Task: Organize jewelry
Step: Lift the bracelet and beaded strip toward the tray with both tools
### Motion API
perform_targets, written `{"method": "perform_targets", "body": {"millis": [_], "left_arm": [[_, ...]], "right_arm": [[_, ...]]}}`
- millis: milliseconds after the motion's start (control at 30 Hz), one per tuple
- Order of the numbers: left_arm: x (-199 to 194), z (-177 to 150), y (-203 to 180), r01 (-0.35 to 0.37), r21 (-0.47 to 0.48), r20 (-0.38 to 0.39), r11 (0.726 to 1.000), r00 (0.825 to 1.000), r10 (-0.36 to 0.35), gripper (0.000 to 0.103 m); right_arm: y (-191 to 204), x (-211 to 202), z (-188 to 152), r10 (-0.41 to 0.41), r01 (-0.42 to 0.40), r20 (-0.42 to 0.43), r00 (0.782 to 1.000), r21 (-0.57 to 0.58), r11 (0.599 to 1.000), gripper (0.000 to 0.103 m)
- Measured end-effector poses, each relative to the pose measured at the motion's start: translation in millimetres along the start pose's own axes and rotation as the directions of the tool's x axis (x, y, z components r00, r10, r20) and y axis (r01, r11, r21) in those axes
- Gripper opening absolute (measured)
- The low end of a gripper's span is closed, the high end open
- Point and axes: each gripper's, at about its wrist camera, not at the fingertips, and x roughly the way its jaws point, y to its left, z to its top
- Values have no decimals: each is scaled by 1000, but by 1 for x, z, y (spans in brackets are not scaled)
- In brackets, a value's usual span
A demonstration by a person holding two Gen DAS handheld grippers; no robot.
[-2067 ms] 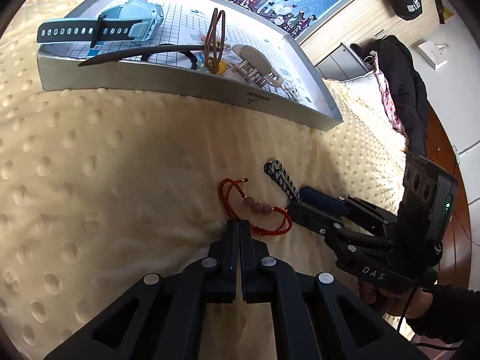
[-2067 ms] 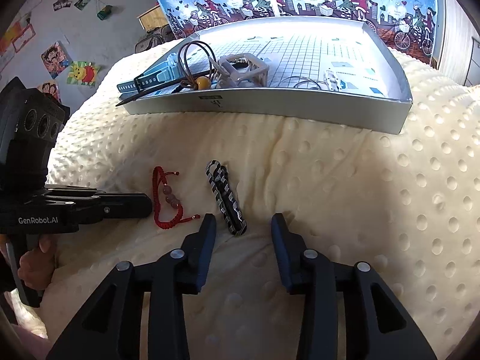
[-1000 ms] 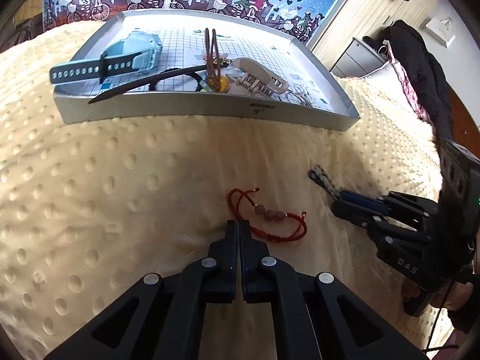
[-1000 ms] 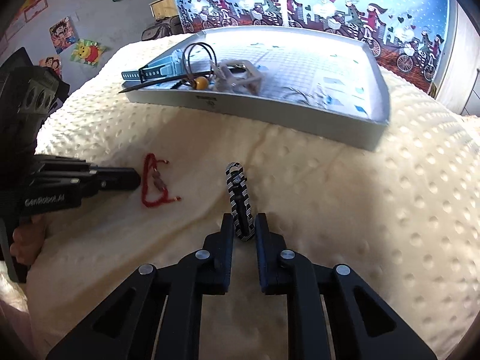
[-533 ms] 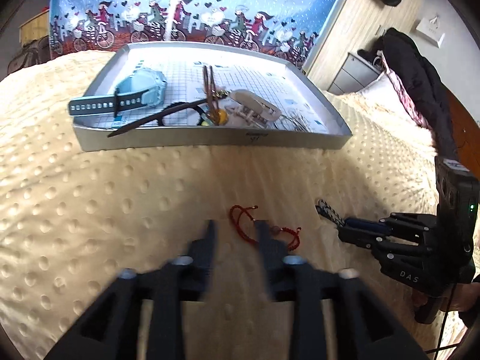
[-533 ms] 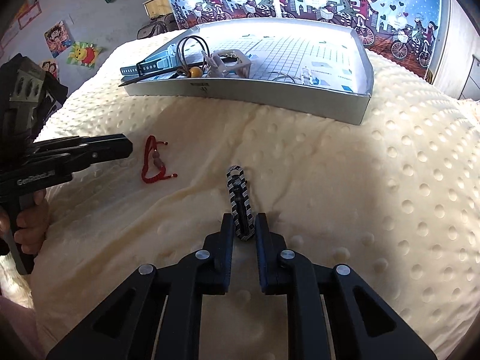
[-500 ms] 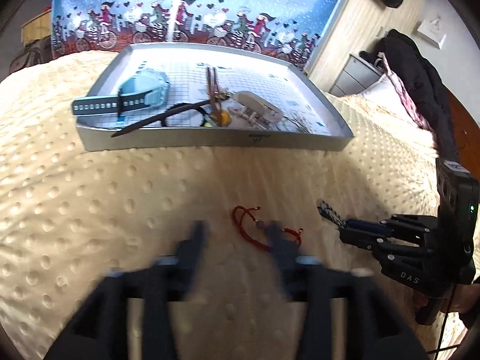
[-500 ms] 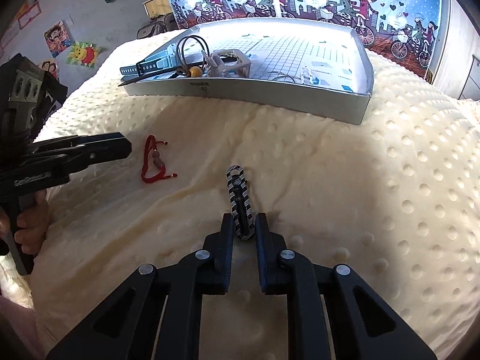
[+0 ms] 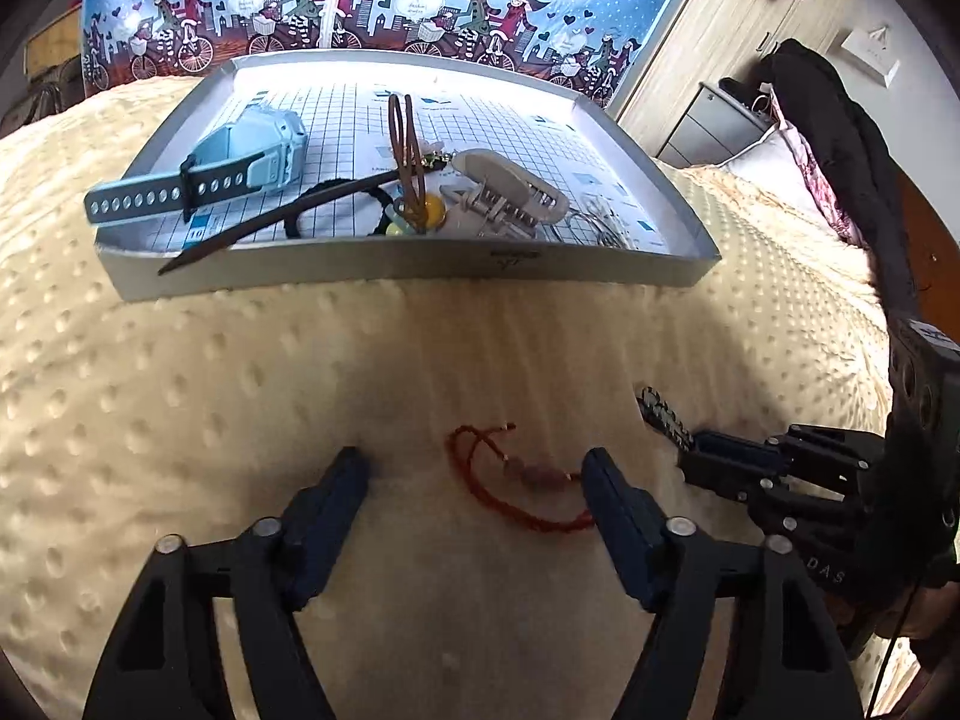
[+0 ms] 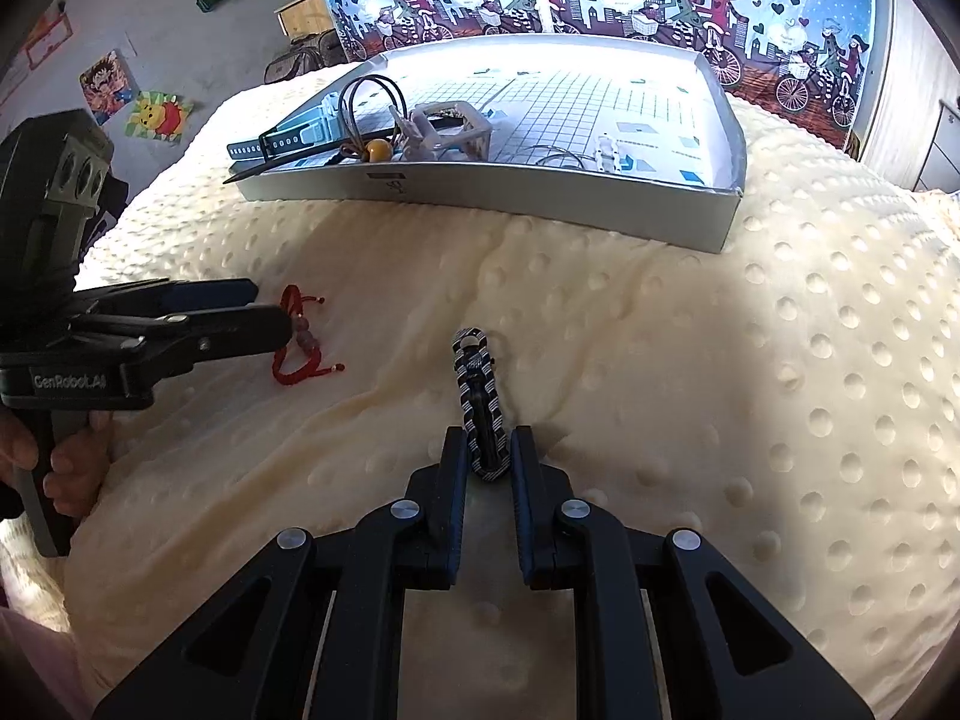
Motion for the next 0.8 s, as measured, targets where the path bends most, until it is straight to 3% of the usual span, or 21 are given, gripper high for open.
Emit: {"method": "perform_targets", "body": {"millis": [167, 233, 300, 400, 800], "left_arm": [[8, 5, -4, -21, 32, -17, 999, 1000, 22, 40], [10, 4, -6, -19, 43, -23, 999, 1000, 20, 24], [11, 3, -8, -29, 58, -27, 998, 999, 30, 22], [10, 2, -10, -42, 64, -24, 997, 999, 43, 8], [-17, 7, -9, 10, 66, 75, 998, 997, -15, 3]], "right_arm": [[1, 3, 1, 5, -5, 2, 1000, 8, 1000, 13], [1, 4, 1, 6, -6, 3, 1000, 7, 1000, 13], [1, 5, 1, 7, -7, 5, 1000, 8, 1000, 13], [2, 4, 1, 11, -11, 15, 1000, 4, 1000, 13], [9, -13, 8, 29, -28, 88, 996, -14, 1000, 12]]}}
